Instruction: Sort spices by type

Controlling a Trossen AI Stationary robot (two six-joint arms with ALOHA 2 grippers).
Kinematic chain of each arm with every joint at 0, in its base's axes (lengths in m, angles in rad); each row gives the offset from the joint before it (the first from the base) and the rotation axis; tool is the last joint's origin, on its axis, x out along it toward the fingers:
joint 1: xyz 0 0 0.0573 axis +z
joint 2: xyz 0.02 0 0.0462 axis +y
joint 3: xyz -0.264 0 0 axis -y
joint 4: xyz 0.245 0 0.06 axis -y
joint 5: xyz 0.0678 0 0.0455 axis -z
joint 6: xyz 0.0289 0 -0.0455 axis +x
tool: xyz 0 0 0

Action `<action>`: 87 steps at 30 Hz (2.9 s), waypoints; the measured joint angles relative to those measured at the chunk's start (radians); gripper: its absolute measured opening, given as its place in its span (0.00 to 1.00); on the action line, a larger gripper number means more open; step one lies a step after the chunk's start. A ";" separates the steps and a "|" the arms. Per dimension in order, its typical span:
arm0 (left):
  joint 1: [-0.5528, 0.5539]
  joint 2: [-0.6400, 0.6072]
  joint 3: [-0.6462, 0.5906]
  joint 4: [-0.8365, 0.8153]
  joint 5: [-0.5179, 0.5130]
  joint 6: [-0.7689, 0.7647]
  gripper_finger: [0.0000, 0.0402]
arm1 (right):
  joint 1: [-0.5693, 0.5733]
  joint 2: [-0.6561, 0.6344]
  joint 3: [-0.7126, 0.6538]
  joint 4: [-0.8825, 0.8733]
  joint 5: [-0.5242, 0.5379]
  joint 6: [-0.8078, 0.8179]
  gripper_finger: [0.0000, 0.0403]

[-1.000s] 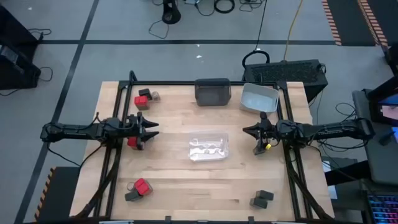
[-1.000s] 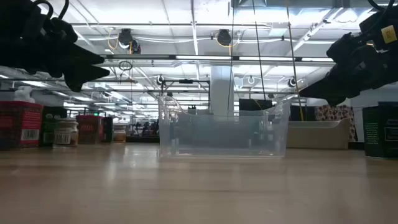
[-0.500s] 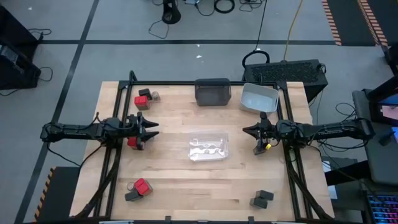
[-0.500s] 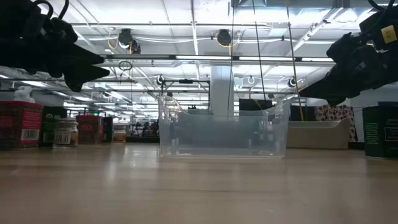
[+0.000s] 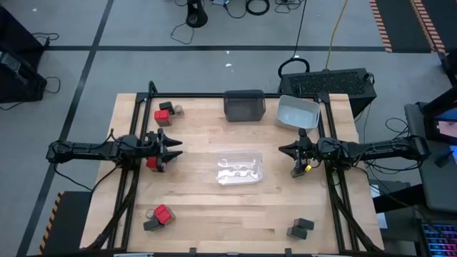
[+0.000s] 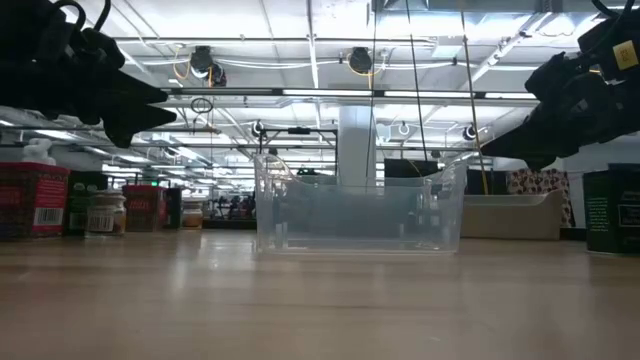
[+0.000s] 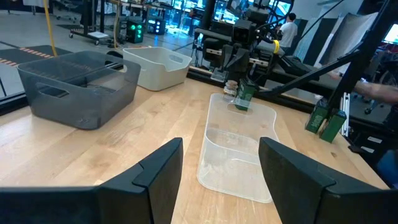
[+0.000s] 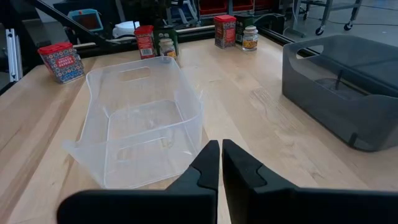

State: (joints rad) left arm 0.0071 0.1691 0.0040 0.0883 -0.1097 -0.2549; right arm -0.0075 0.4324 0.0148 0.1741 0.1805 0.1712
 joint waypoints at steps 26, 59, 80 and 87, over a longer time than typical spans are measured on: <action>0.000 0.000 0.000 0.000 0.000 0.000 0.54 | 0.000 0.000 0.000 0.000 0.000 0.000 0.00; 0.000 0.000 0.000 0.389 0.000 -0.047 0.54 | 0.000 0.001 0.038 0.293 -0.052 0.058 0.00; 0.000 0.000 0.014 0.322 -0.004 -0.094 0.54 | 0.041 0.476 0.818 -0.587 -0.056 -0.075 0.22; -0.034 0.131 0.312 -0.099 0.032 0.048 0.54 | 0.117 0.644 1.095 -0.955 -0.056 -0.063 0.35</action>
State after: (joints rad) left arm -0.0266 0.2998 0.3158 -0.0105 -0.0776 -0.2068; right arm 0.1092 1.0766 1.1096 -0.7811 0.1246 0.1086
